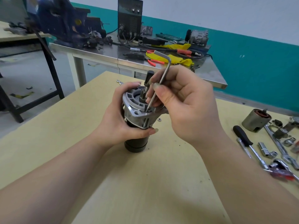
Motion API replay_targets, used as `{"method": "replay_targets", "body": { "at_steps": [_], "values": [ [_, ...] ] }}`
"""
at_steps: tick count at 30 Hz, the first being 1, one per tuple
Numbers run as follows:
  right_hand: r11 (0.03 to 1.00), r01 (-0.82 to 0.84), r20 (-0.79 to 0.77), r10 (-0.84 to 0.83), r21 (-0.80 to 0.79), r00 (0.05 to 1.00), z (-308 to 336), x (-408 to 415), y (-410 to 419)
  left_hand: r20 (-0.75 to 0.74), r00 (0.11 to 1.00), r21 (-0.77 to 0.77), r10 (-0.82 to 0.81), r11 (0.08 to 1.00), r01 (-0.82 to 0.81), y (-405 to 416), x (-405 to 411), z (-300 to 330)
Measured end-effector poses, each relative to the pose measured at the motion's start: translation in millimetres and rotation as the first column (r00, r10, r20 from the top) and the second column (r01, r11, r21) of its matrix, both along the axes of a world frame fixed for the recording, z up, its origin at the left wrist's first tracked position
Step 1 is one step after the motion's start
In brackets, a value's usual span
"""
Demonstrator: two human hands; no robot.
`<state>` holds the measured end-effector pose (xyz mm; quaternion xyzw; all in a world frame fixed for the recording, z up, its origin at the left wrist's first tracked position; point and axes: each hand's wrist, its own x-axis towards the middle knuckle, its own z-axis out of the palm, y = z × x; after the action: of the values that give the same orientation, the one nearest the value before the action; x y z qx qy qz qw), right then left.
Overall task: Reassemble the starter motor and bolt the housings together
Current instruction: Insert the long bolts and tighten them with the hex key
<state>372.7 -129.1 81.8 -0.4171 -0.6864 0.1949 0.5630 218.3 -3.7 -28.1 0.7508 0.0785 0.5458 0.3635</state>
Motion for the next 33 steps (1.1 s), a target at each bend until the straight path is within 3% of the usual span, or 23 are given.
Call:
{"method": "replay_targets", "body": {
  "at_steps": [17, 24, 29, 33],
  "values": [
    [0.997, 0.052, 0.057, -0.056, 0.061, 0.997, -1.2, 3.4, 3.3, -0.009, 1.000, 0.011, 0.011, 1.000, -0.011, 0.2, 1.1, -2.0],
    [0.983, 0.133, -0.035, -0.129, 0.128, 0.991, -9.9, -6.1, 3.4, -0.008, 1.000, 0.000, 0.008, 1.000, -0.008, 1.4, 0.3, -4.1],
    [0.998, 0.019, 0.149, -0.028, 0.060, 0.988, 8.7, 5.5, 4.3, -0.010, 1.000, 0.003, 0.011, 1.000, -0.011, 0.6, 0.5, -3.1],
    [0.990, 0.116, 0.023, -0.118, 0.081, 0.993, 5.3, -1.1, 3.9, 0.007, 1.000, -0.011, 0.031, 0.999, -0.031, 0.4, 1.1, -3.2]
  ]
}}
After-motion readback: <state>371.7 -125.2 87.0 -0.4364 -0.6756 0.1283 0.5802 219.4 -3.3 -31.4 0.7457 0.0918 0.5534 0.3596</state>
